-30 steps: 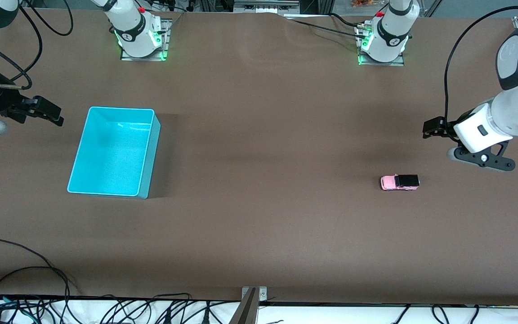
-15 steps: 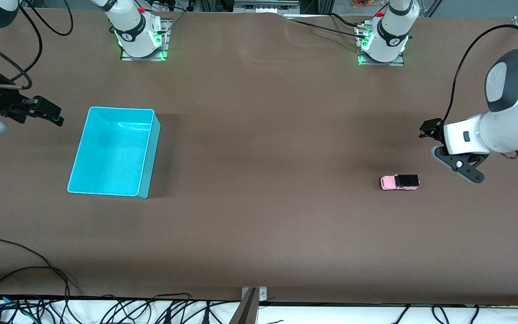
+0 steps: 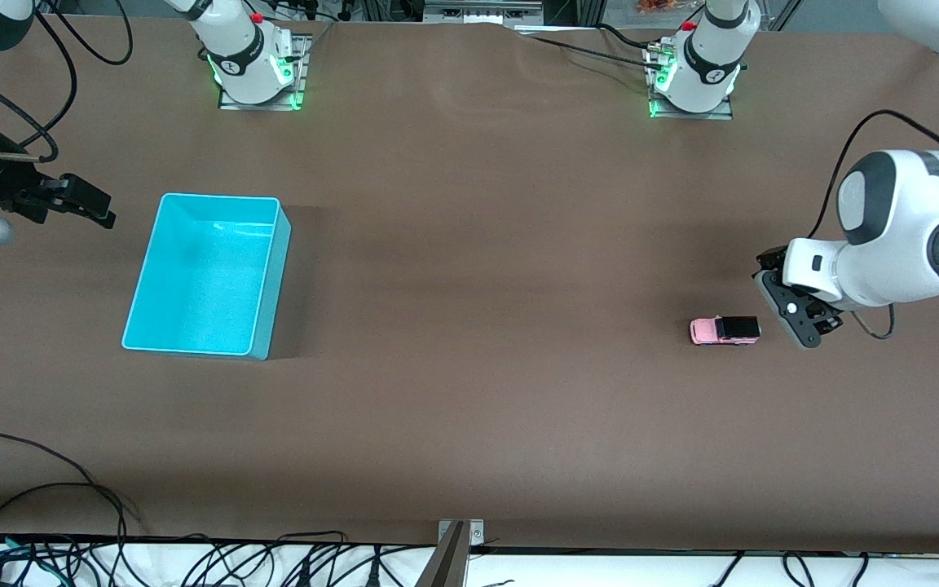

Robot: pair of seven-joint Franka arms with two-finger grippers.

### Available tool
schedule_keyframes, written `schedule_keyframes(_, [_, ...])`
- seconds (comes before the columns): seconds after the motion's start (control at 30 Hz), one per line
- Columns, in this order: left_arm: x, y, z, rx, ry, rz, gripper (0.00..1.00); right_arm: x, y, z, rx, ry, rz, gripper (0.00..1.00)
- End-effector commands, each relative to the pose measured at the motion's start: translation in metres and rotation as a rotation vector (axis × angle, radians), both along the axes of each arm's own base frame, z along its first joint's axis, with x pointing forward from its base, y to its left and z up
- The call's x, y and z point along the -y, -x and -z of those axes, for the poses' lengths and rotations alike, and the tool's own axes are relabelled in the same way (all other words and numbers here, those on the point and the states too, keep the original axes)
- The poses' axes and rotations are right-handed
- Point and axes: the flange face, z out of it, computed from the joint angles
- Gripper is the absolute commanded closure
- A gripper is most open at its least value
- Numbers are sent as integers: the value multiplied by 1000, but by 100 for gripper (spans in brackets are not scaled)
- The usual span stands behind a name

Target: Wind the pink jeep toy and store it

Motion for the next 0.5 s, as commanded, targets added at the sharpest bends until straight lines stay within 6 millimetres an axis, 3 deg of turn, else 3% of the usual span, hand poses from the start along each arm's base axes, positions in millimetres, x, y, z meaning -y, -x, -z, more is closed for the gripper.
schedule_keyframes(0.0, [-7,1,34,67,28,212,0,1,-2,-5,6,4,-13,0])
schedule_keyframes(0.13, [-8,-2,61,100,33,296,0,1,-2,-5,6,4,-12,0])
schedule_keyframes(0.47, [-2,0,105,144,30,386,0,1,-2,-5,6,4,-13,0])
